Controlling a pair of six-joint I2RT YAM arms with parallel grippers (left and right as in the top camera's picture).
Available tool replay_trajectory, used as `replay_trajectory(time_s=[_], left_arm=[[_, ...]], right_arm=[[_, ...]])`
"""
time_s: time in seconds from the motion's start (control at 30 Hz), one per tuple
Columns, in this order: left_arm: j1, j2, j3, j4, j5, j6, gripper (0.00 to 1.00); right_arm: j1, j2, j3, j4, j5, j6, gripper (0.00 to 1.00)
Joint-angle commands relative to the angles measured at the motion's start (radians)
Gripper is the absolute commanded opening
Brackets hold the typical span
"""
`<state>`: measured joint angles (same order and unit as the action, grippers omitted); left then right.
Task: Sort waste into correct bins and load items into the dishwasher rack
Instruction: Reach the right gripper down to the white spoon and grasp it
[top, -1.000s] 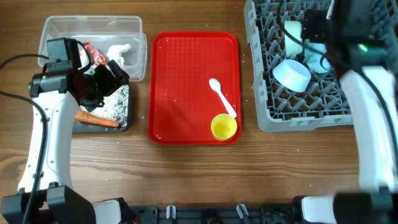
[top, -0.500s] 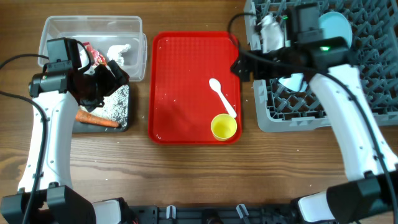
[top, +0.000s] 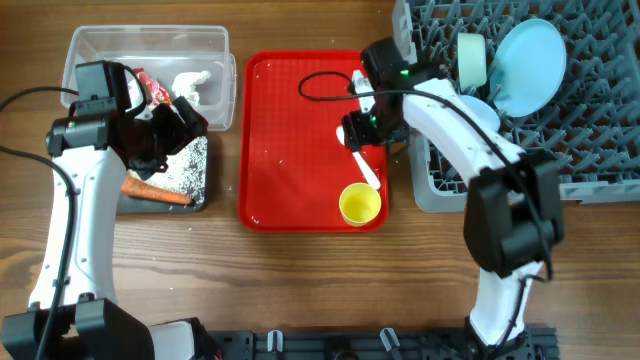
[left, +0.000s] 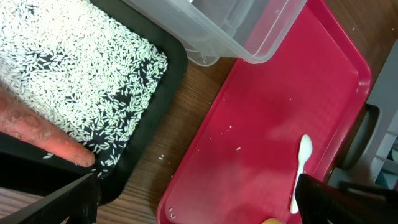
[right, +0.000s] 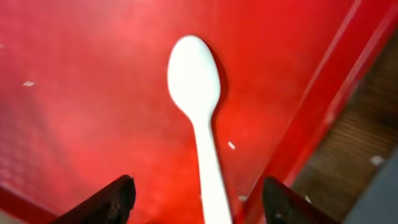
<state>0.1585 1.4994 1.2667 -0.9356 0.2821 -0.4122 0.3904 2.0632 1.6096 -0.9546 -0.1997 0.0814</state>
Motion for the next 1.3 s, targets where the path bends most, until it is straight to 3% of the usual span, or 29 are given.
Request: replay_trajectory(time_s=[0.0, 0.17, 0.43, 0.53, 0.7, 0.8, 1.27], left_arm=[[0.002, -0.02, -0.001, 0.003, -0.007, 0.016, 1.0], [0.002, -0.02, -0.001, 0.003, -0.007, 0.016, 1.0], [0.002, -0.02, -0.001, 0.003, -0.007, 0.016, 1.0], [0.002, -0.02, -0.001, 0.003, -0.007, 0.016, 1.0], [0.002, -0.02, -0.001, 0.003, -0.007, 0.016, 1.0], [0.002, -0.02, -0.001, 0.003, -0.007, 0.016, 1.0], [0.002, -0.02, -0.001, 0.003, -0.007, 0.015, 1.0]], right_arm=[[0.003, 0.072, -0.002, 0.016, 0.024, -0.029, 0.61], [0.014, 0.131, -0.004, 0.021, 0.023, -0.024, 0.5], [0.068, 0.14, -0.141, 0.15, 0.029, 0.05, 0.5], [0.068, 0.14, -0.179, 0.188, 0.048, 0.077, 0.23], [0.068, 0.14, -0.192, 0.22, 0.053, 0.079, 0.17], [0.061, 0.14, -0.186, 0.241, 0.073, 0.079, 0.04], [-0.015, 0.015, 0.114, 0.029, 0.072, 0.075, 0.04]])
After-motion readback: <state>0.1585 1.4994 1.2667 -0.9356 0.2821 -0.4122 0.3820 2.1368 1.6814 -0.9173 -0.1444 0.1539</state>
